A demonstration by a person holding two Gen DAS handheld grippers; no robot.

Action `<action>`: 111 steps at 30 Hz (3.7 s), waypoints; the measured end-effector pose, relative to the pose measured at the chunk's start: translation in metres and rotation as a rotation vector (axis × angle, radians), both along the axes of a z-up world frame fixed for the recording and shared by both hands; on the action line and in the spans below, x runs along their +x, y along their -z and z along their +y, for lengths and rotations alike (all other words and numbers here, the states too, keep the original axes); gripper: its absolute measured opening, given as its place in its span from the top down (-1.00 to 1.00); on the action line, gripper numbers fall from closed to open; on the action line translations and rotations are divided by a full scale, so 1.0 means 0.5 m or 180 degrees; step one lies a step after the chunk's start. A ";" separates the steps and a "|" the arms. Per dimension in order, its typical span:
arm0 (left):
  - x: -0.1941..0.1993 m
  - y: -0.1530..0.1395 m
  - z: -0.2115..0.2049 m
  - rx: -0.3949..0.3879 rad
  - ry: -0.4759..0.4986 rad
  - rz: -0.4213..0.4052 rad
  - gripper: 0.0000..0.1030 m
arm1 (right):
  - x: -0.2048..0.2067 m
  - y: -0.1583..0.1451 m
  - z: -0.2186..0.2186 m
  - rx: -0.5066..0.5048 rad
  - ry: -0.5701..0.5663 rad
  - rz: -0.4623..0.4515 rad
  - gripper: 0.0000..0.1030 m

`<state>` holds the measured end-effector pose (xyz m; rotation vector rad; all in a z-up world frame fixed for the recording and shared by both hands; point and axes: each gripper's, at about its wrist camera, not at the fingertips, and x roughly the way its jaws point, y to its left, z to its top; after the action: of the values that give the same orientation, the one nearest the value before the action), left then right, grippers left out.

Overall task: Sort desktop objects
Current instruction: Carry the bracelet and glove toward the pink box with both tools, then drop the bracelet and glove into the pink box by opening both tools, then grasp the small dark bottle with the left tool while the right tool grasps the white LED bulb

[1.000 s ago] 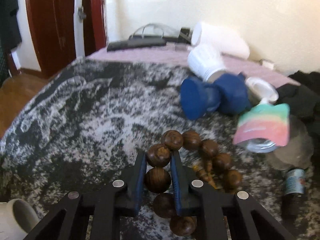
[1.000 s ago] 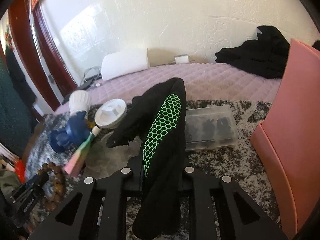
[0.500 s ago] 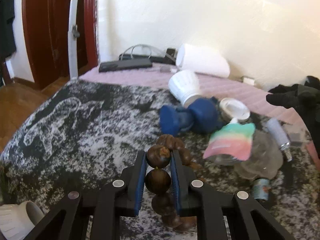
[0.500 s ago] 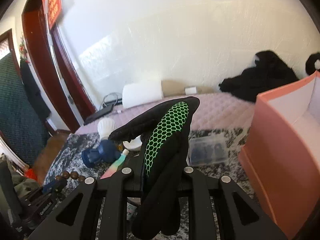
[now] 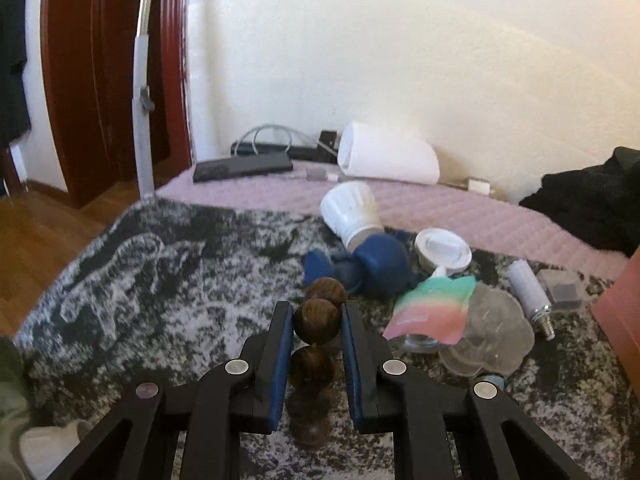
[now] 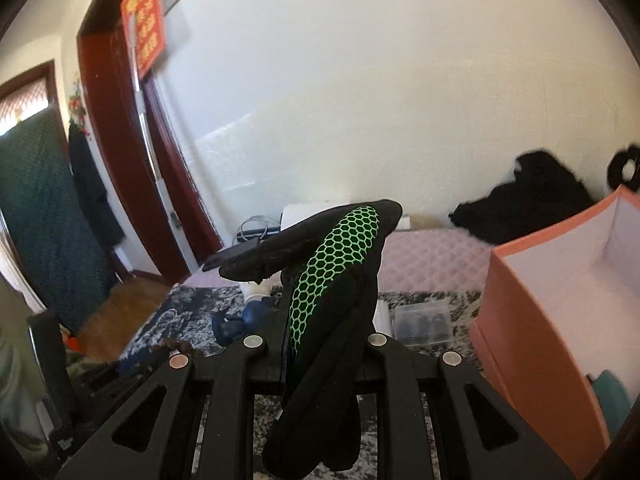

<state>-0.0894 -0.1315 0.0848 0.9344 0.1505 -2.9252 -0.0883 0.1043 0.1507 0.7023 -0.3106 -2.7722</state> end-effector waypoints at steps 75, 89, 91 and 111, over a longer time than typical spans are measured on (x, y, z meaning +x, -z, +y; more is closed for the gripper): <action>0.163 -0.219 0.349 -0.0218 0.0594 0.0531 -0.49 | 0.374 -0.071 0.343 -0.0006 0.0550 -0.0099 -0.97; 0.048 -0.022 0.190 -0.0039 0.0528 0.0331 -0.78 | 0.188 0.091 0.092 0.0190 0.0251 -0.0302 -0.97; 0.021 0.017 0.175 0.0022 0.0432 0.0220 -0.78 | 0.143 0.123 0.069 0.0356 0.0288 -0.0286 -0.92; -0.085 0.181 0.208 -0.0115 0.0416 -0.0814 -0.78 | -0.215 0.280 -0.001 0.0929 0.0177 -0.1059 -0.31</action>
<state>-0.1321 -0.0277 -0.0057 1.3476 0.0233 -2.8754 -0.1957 0.1037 0.0107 1.2482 0.0166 -2.7740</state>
